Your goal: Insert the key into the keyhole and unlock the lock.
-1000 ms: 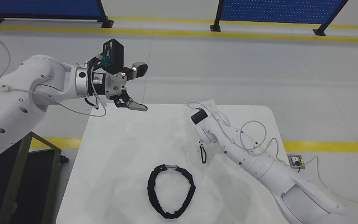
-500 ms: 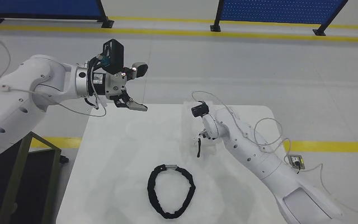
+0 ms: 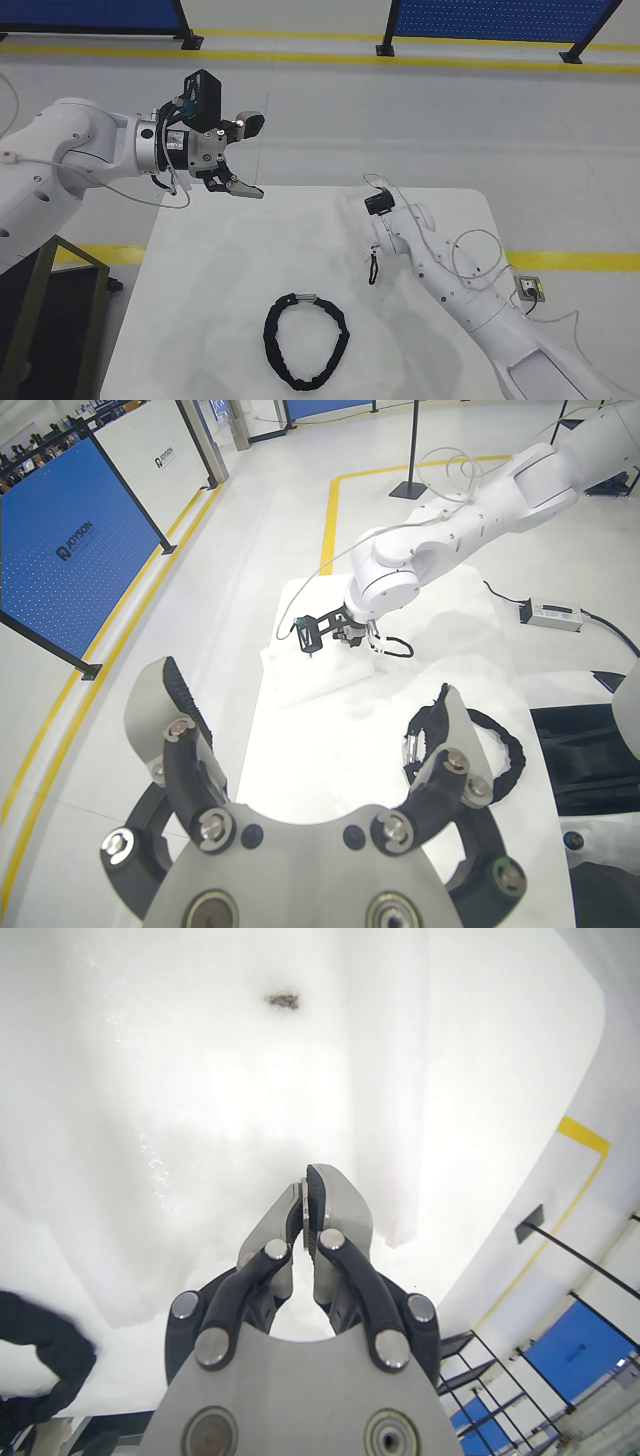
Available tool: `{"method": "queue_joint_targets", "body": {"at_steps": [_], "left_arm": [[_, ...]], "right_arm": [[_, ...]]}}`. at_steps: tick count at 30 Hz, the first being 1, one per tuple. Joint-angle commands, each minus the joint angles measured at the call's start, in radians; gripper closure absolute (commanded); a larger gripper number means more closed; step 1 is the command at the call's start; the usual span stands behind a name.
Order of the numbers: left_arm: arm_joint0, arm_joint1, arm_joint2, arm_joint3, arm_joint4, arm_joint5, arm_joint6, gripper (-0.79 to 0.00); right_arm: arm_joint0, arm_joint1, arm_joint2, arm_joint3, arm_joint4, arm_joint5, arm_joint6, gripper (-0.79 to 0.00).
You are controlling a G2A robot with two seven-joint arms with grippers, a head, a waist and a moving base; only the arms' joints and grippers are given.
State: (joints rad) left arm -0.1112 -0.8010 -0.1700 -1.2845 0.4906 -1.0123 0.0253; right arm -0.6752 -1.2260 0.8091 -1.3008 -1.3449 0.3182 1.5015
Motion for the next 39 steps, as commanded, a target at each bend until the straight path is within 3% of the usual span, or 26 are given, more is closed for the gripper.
{"method": "queue_joint_targets", "body": {"at_steps": [1, 5, 9, 14, 26, 34, 39], "left_arm": [[0.0, 0.0, 0.0, 0.0, 0.0, 0.0, 0.0, -0.785], [0.0, 0.0, 0.0, 0.0, 0.0, 0.0, 0.0, -0.785], [0.0, 0.0, 0.0, 0.0, 0.0, 0.0, 0.0, -0.785], [0.0, 0.0, 0.0, 0.0, 0.0, 0.0, 0.0, -0.785], [0.0, 0.0, 0.0, 0.0, 0.0, 0.0, 0.0, -0.785], [0.0, 0.0, 0.0, 0.0, 0.0, 0.0, 0.0, -0.785], [0.0, 0.0, 0.0, 0.0, 0.0, 0.0, 0.0, -0.785]], "right_arm": [[0.013, -0.015, -0.018, 0.01, -0.086, -0.029, 0.029, 0.0], [0.035, -0.053, -0.081, 0.032, -0.205, -0.034, 0.034, 0.0], [0.056, -0.084, -0.084, 0.056, -0.163, -0.034, 0.034, 0.0], [0.009, -0.093, 0.078, -0.005, 0.113, 0.002, -0.01, 0.0], [-0.222, -0.047, 0.394, -0.086, 0.363, 0.058, -0.212, 0.0], [-0.282, -0.032, 0.463, -0.185, 0.341, 0.094, -0.241, 0.0], [-0.24, -0.023, 0.386, -0.23, 0.088, 0.087, -0.123, 0.0]]}}
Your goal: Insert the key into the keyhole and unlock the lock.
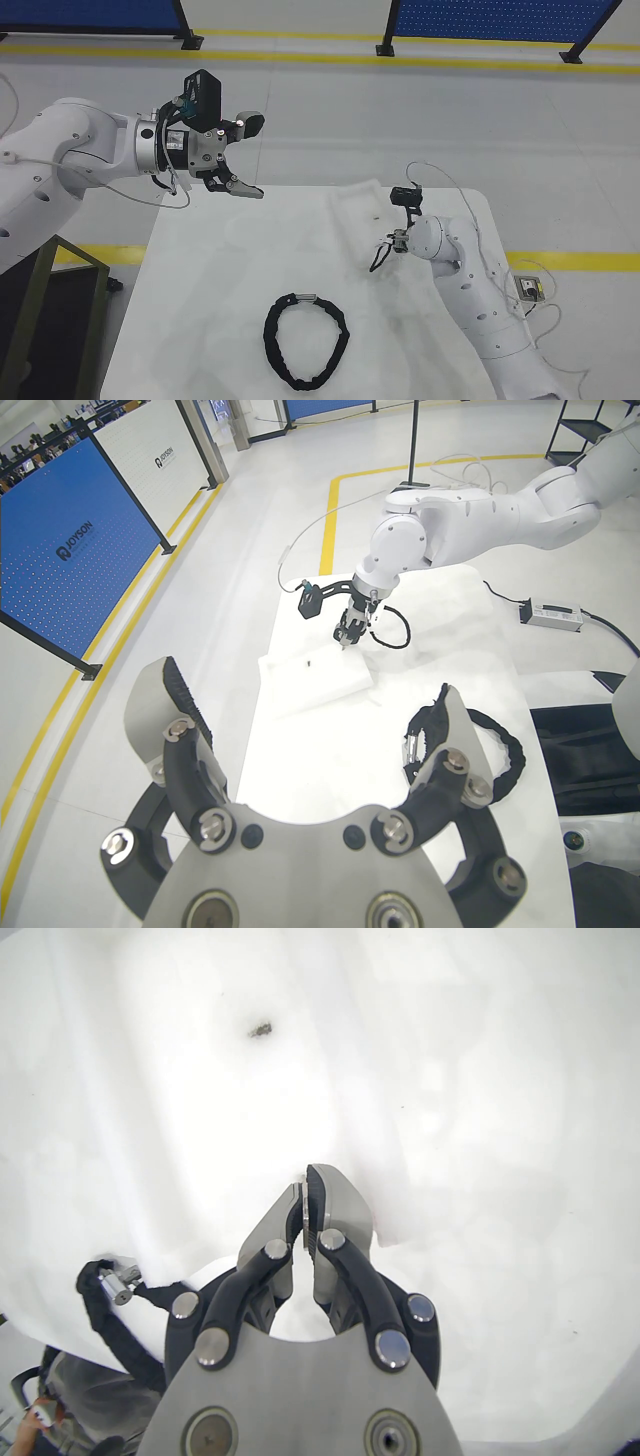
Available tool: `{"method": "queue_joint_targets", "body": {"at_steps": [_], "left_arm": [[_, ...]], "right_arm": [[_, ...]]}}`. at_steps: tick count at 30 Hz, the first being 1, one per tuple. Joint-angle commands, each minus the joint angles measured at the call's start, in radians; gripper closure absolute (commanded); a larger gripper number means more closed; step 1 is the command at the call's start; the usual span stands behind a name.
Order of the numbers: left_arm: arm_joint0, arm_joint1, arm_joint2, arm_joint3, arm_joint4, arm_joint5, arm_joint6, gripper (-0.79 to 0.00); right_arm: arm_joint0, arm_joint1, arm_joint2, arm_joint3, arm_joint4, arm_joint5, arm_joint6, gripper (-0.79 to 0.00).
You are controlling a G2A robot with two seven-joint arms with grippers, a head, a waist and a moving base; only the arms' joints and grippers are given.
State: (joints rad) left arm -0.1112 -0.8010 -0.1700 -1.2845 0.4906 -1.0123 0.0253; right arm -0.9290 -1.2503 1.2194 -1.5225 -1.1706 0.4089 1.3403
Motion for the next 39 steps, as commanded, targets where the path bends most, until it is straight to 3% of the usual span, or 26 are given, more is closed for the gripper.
{"method": "queue_joint_targets", "body": {"at_steps": [1, 6, 9, 20, 26, 31, 39], "left_arm": [[0.0, 0.0, 0.0, 0.0, 0.0, 0.0, 0.0, -0.785], [0.0, 0.0, 0.0, 0.0, 0.0, 0.0, 0.0, -0.785], [0.0, 0.0, 0.0, 0.0, 0.0, 0.0, 0.0, -0.785], [0.0, 0.0, 0.0, 0.0, 0.0, 0.0, 0.0, -0.785], [0.0, 0.0, 0.0, 0.0, 0.0, 0.0, 0.0, -0.785], [0.0, 0.0, 0.0, 0.0, 0.0, 0.0, 0.0, -0.785], [0.0, 0.0, 0.0, 0.0, 0.0, 0.0, 0.0, -0.785]], "right_arm": [[0.028, 0.001, -0.049, -0.018, -0.139, -0.014, 0.073, 0.0], [0.11, -0.014, -0.177, 0.005, -0.376, -0.125, 0.196, 0.0], [0.154, -0.033, -0.253, 0.071, -0.418, -0.175, 0.196, 0.0], [0.317, -0.106, -0.387, 0.395, -0.252, -0.366, 0.196, 0.0], [0.378, -0.124, -0.39, 0.47, -0.117, -0.377, 0.196, 0.0], [0.375, -0.11, -0.335, 0.42, -0.059, -0.329, 0.196, 0.0], [0.242, -0.055, -0.134, 0.069, 0.058, -0.312, 0.196, 0.0]]}}
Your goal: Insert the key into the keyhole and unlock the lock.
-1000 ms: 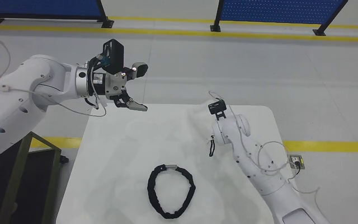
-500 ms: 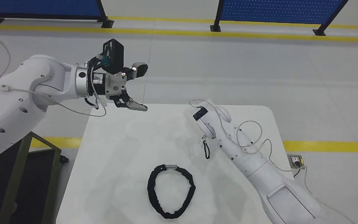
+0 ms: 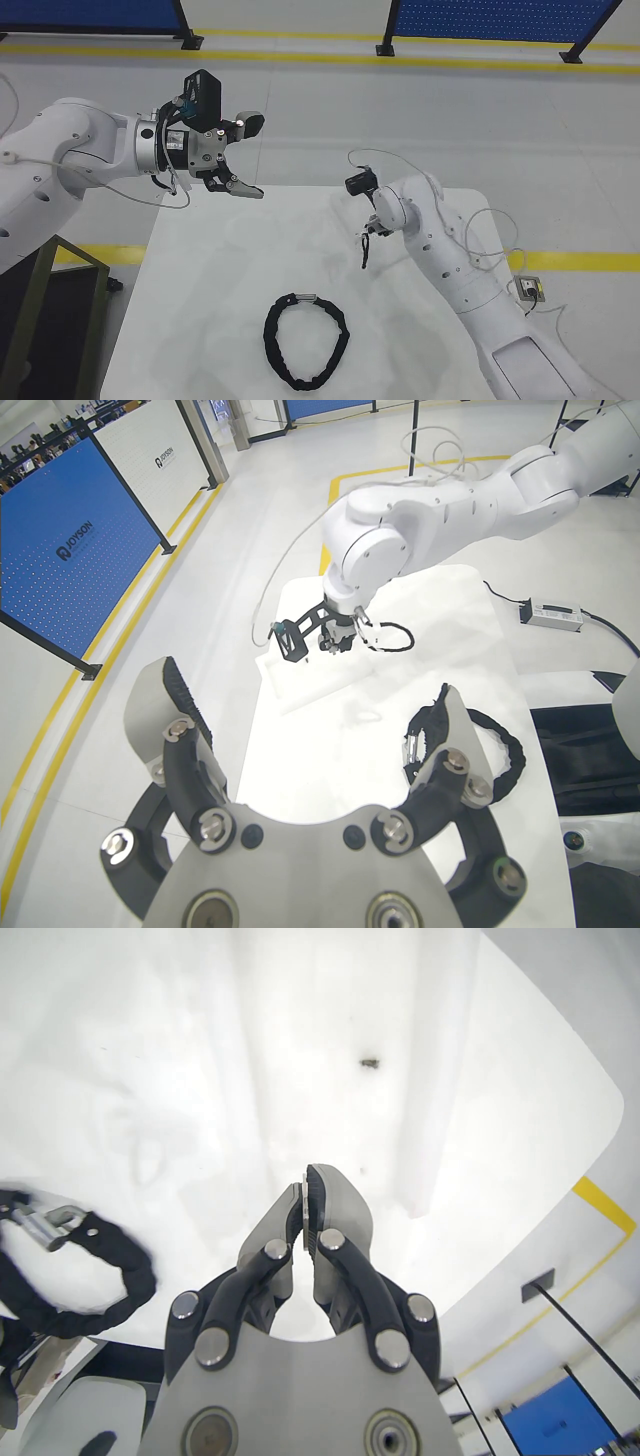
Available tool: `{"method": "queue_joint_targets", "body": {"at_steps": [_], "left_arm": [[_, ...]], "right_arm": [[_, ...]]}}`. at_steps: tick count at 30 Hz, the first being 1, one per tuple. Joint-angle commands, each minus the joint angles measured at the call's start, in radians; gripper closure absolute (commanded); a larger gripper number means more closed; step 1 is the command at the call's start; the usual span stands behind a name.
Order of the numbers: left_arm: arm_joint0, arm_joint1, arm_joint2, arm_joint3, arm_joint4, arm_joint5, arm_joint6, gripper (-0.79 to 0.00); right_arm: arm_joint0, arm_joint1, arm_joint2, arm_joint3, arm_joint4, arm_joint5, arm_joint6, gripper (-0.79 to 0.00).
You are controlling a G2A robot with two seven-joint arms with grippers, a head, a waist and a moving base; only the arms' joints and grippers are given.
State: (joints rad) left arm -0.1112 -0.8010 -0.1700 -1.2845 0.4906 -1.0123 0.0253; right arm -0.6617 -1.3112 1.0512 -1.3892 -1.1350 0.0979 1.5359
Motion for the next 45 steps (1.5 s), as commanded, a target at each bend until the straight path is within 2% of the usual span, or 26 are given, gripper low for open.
{"method": "queue_joint_targets", "body": {"at_steps": [1, 12, 20, 24, 30, 43, 45], "left_arm": [[0.0, 0.0, 0.0, 0.0, 0.0, 0.0, 0.0, -0.785], [0.0, 0.0, 0.0, 0.0, 0.0, 0.0, 0.0, -0.785], [0.0, 0.0, 0.0, 0.0, 0.0, 0.0, 0.0, -0.785], [0.0, 0.0, 0.0, 0.0, 0.0, 0.0, 0.0, -0.785], [0.0, 0.0, 0.0, 0.0, 0.0, 0.0, 0.0, -0.785], [0.0, 0.0, 0.0, 0.0, 0.0, 0.0, 0.0, -0.785], [-0.001, 0.001, -0.016, -0.045, 0.106, 0.079, -0.034, -0.785]], "right_arm": [[-0.047, 0.011, 0.062, -0.111, 0.04, -0.002, -0.004, 0.0], [-0.214, 0.037, 0.271, -0.461, 0.296, -0.023, -0.147, 0.0], [-0.331, 0.056, 0.452, -0.591, 0.542, -0.087, -0.231, 0.0], [-0.391, 0.071, 0.544, -0.636, 0.58, -0.112, -0.226, 0.0], [-0.487, 0.086, 0.662, -0.719, 0.621, -0.091, -0.25, 0.0], [-0.491, 0.087, 0.666, -0.72, 0.628, -0.091, -0.252, 0.0], [-0.491, 0.087, 0.666, -0.72, 0.628, -0.091, -0.252, 0.0]]}}
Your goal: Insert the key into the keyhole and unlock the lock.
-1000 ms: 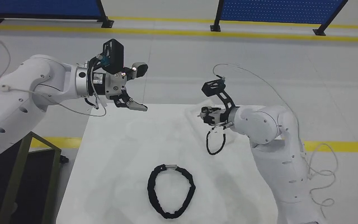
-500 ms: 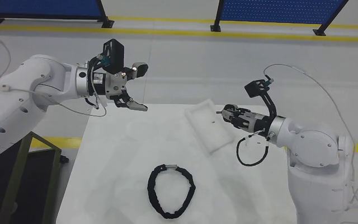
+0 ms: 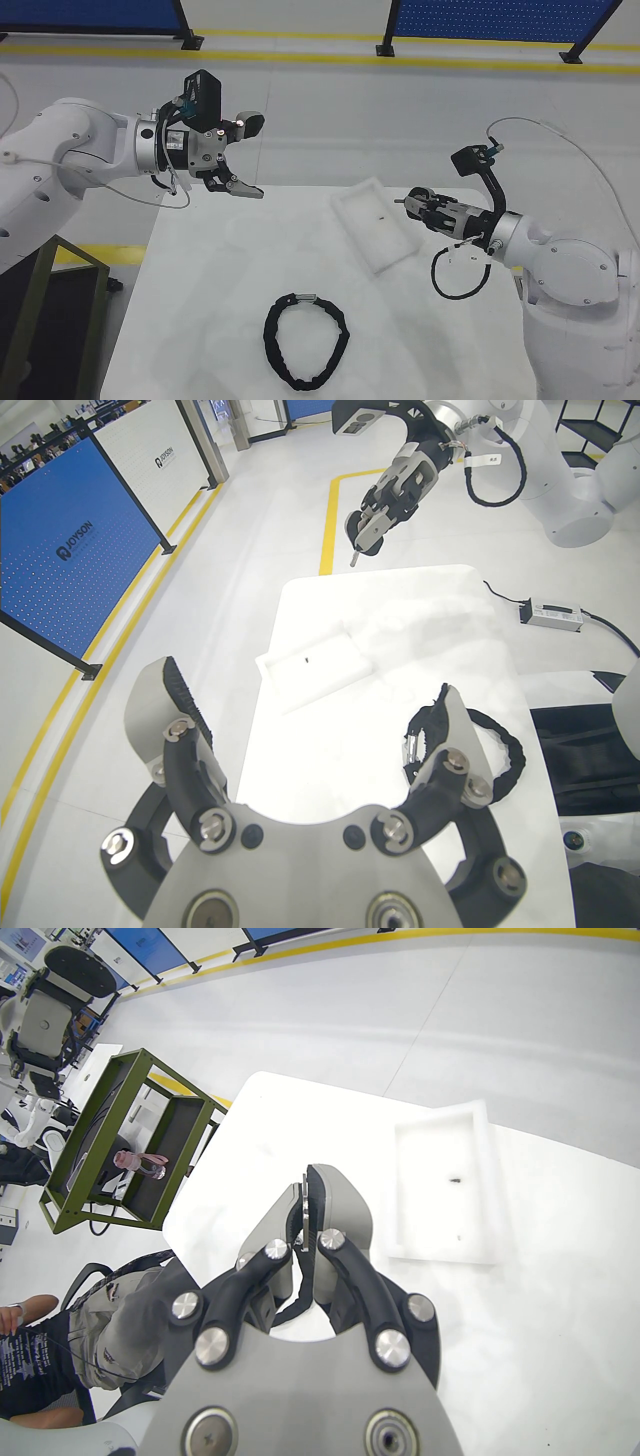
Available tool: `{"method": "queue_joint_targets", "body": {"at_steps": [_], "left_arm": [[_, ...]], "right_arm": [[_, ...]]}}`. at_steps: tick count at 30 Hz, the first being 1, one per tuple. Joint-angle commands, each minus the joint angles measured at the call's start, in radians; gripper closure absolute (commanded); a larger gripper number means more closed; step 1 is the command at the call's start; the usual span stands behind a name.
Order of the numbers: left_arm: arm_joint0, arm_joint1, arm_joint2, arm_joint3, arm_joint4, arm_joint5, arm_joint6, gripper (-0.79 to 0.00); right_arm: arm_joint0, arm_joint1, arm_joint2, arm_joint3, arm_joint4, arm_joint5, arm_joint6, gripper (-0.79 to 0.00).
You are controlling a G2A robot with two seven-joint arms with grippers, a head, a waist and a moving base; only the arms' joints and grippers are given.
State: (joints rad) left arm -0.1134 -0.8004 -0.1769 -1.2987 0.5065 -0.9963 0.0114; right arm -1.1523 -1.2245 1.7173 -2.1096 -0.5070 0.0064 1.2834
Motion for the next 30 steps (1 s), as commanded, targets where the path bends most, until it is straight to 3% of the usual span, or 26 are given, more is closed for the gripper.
{"method": "queue_joint_targets", "body": {"at_steps": [1, 8, 16, 22, 30], "left_arm": [[0.019, 0.002, -0.015, -0.05, 0.115, 0.08, -0.004, -0.785], [0.144, 0.01, -0.032, -0.091, 0.238, 0.1, 0.082, -0.785], [0.31, -0.011, -0.027, -0.057, 0.386, 0.091, 0.247, -0.785], [0.386, -0.062, -0.012, 0.003, 0.426, 0.083, 0.265, -0.785], [0.433, -0.161, 0.007, 0.132, 0.421, -0.016, 0.128, -0.785]], "right_arm": [[0.0, 0.0, 0.0, 0.0, 0.0, 0.0, 0.0, 0.0], [0.0, 0.0, 0.0, 0.0, 0.0, 0.0, 0.0, 0.0], [0.0, 0.0, 0.0, 0.0, 0.0, 0.0, 0.0, 0.0], [0.0, 0.0, 0.0, 0.0, 0.0, 0.0, 0.0, 0.0], [0.0, 0.0, 0.0, 0.0, 0.0, 0.0, 0.0, 0.0]]}}
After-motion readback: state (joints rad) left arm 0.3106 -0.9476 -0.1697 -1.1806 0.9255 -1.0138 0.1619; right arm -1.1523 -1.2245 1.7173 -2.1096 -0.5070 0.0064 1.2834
